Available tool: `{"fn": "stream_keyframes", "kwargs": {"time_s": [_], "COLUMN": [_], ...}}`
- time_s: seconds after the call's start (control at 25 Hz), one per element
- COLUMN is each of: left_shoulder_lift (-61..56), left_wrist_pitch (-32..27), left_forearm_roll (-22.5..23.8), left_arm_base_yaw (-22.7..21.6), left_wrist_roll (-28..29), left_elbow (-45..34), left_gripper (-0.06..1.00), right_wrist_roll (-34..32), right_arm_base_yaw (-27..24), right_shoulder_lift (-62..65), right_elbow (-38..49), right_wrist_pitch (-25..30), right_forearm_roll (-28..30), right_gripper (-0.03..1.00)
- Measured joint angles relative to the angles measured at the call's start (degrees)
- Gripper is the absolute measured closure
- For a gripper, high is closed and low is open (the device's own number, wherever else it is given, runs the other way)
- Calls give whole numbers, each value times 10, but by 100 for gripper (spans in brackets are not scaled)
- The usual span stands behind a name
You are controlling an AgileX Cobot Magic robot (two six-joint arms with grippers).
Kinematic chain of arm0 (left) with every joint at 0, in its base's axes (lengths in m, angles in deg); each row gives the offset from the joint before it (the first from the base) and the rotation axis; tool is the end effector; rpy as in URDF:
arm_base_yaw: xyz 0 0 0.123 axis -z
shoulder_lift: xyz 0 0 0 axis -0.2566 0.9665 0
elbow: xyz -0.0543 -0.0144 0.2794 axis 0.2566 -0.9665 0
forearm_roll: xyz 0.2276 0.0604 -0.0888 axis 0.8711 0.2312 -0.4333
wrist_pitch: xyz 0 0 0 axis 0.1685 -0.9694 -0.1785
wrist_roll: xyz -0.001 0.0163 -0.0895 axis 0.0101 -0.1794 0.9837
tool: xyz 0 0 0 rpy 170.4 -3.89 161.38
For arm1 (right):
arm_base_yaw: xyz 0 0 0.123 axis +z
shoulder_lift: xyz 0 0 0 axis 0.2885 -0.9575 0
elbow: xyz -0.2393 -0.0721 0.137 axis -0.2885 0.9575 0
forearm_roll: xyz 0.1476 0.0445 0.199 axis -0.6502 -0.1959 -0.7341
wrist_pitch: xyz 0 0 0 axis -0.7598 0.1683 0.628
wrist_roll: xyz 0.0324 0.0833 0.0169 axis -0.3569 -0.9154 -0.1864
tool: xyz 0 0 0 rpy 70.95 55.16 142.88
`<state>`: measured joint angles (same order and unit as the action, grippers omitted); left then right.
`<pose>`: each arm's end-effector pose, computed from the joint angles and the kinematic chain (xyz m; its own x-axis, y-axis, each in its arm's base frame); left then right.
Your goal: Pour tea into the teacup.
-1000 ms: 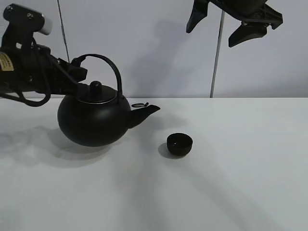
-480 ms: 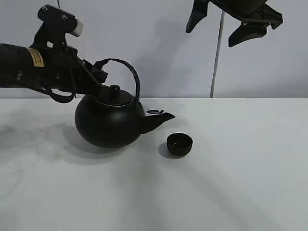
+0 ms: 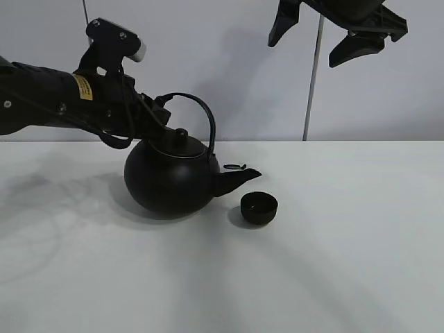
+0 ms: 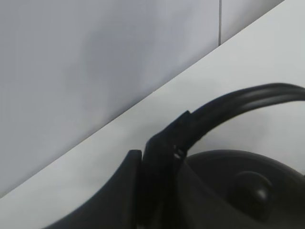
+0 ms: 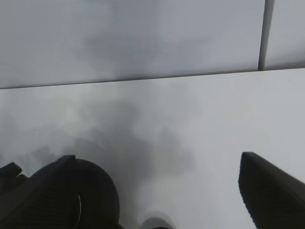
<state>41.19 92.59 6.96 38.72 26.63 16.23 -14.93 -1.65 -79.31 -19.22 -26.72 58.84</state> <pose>0.3610 -0.1752 0.1566 -0.1599 0.4069 -0.8994 0.6130 0.7551 0.2326 0.3885 0.1122 0.2981 -0.7152 0.0945 -0.6925 -0.1200 0.9595 0.2549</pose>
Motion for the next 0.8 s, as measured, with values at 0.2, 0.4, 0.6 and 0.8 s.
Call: {"fn": "stream_keyframes", "kwargs": {"time_s": [0.2, 0.4, 0.6, 0.8], "left_shoulder_lift": [9, 9, 9, 9], "left_wrist_pitch": [-10, -10, -9, -8], "left_forearm_roll": [-1, -1, -3, -3], "left_arm_base_yaw": [2, 3, 4, 8], "left_wrist_roll": [-21, -44, -62, -71], "left_elbow": [10, 11, 11, 14], "left_gripper": [83, 83, 84, 84], "right_wrist_roll": [0, 0, 0, 0], "right_arm_base_yaw": [0, 0, 0, 0], "right_shoulder_lift": [0, 0, 0, 0], "right_elbow": [0, 0, 0, 0], "right_wrist_pitch": [0, -3, -7, -9], "right_forearm_roll": [0, 0, 0, 0], "right_gripper": [34, 34, 34, 34]}}
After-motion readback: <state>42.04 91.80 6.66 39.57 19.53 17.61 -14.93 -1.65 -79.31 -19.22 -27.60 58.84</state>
